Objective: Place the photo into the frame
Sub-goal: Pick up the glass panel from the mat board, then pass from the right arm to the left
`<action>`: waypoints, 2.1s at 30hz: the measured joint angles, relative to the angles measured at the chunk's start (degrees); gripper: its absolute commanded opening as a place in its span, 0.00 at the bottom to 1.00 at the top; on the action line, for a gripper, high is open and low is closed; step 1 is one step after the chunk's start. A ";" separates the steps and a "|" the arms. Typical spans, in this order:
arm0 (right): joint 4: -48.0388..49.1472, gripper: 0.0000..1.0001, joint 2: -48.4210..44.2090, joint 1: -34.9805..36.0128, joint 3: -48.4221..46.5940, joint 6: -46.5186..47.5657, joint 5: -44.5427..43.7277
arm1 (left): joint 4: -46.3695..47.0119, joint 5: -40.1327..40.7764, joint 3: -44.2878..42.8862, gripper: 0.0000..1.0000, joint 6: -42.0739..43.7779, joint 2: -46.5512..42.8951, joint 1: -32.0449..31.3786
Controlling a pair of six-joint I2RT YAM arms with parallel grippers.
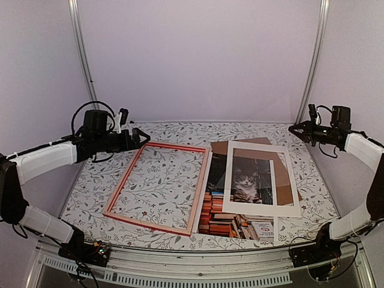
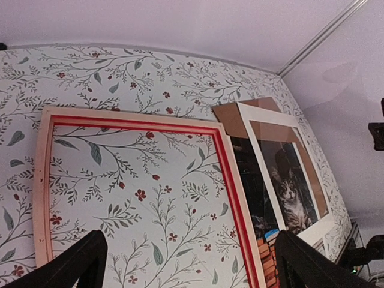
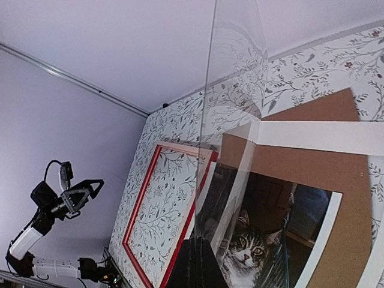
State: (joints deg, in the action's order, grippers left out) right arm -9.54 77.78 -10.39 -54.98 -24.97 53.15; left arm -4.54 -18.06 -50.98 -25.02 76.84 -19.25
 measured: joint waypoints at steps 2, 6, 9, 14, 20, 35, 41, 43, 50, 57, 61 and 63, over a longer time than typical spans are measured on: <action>-1.49 0.00 -0.22 2.64 -2.78 0.28 0.59 | 1.42 -1.49 -0.13 0.99 -0.15 0.13 -0.44; -3.58 0.00 -0.22 7.91 -8.15 -0.07 2.12 | 5.27 -4.35 -0.39 0.98 -0.28 0.48 -2.49; -4.09 0.00 -0.22 11.87 -12.33 -1.22 3.32 | 8.98 -6.93 -0.46 0.98 -0.44 1.31 -4.61; -3.37 0.00 -0.20 16.65 -16.55 -3.58 5.84 | 16.46 -9.99 -0.46 0.99 -1.22 3.15 -7.08; -1.27 0.00 -0.13 21.18 -19.47 -7.37 7.61 | 27.39 -13.18 -0.48 0.99 -3.45 7.41 -8.50; 8.02 0.00 -0.13 24.35 -20.50 -17.35 8.96 | 46.16 -17.99 -2.64 1.00 -10.08 25.00 -12.57; 10.10 0.00 -0.13 24.39 -20.50 -19.47 9.03 | 53.09 -22.34 -6.78 1.00 -12.92 30.51 -12.66; 10.47 0.00 -0.13 24.39 -20.50 -20.11 9.03 | 54.71 -23.23 -8.09 1.00 -13.81 32.28 -12.66; 11.04 0.00 -0.13 24.39 -20.50 -20.94 9.03 | 57.61 -25.55 -11.80 1.00 -16.31 36.54 -12.70; 11.15 0.00 -0.13 24.39 -20.50 -21.33 8.98 | 61.00 -28.52 -13.38 0.80 -18.80 37.73 -12.96; 11.30 0.00 -0.15 24.33 -20.48 -20.85 8.96 | 63.06 -29.51 -13.25 0.65 -20.37 37.73 -12.98; 11.19 0.00 -0.13 24.11 -20.48 -20.48 8.94 | 64.00 -29.73 -12.55 0.55 -21.03 37.55 -12.98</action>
State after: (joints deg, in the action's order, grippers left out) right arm 1.65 77.65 13.72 -75.46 -45.45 62.08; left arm 59.46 -47.79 -63.53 -46.04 114.39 -32.23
